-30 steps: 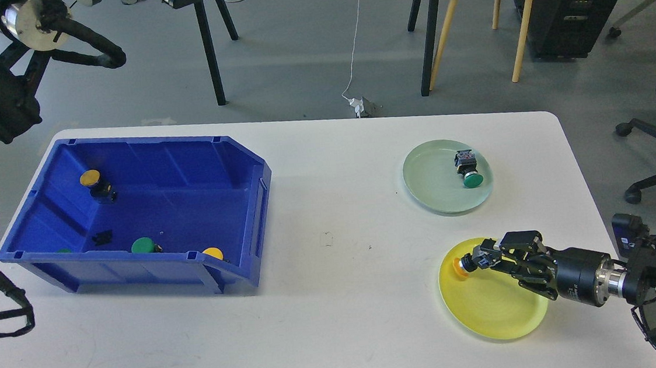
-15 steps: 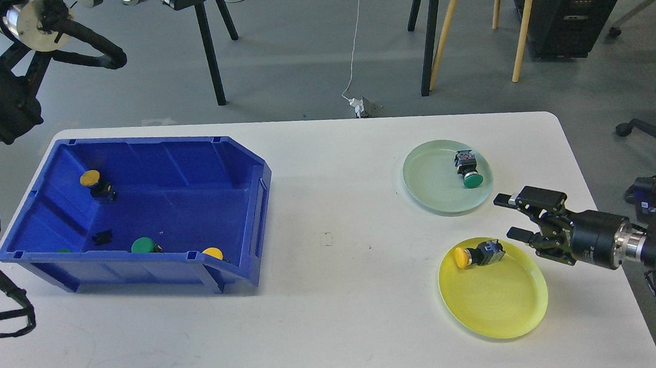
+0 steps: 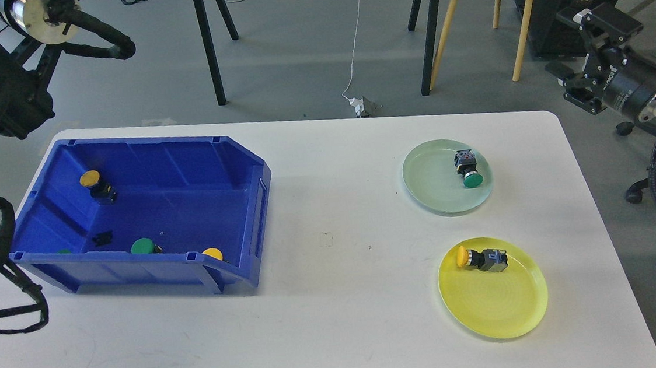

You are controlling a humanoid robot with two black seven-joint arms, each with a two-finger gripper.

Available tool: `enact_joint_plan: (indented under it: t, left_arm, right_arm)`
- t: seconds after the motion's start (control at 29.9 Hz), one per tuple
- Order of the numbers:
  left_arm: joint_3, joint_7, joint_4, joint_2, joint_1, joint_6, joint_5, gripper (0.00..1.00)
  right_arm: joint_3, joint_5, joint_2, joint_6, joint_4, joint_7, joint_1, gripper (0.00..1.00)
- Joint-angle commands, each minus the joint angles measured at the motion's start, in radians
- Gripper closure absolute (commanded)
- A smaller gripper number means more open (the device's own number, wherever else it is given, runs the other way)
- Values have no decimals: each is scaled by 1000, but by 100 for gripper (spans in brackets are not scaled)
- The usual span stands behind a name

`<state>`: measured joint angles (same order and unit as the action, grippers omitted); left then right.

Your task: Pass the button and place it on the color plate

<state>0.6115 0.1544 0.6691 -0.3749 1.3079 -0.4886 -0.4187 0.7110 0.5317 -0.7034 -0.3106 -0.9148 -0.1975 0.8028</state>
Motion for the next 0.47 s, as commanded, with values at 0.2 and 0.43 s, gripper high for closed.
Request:
enact_joint_plan:
  t: [0.2, 0.43]
  left_arm:
    - [-10, -18, 0, -16, -9, 0, -297, 1]
    - [-35, -64, 1, -13, -21, 22, -731, 1]
  right_arm:
    - [-102, 2, 159, 1, 261, 81, 206, 2]
    - [-105, 1, 168, 5, 263, 73, 217, 2]
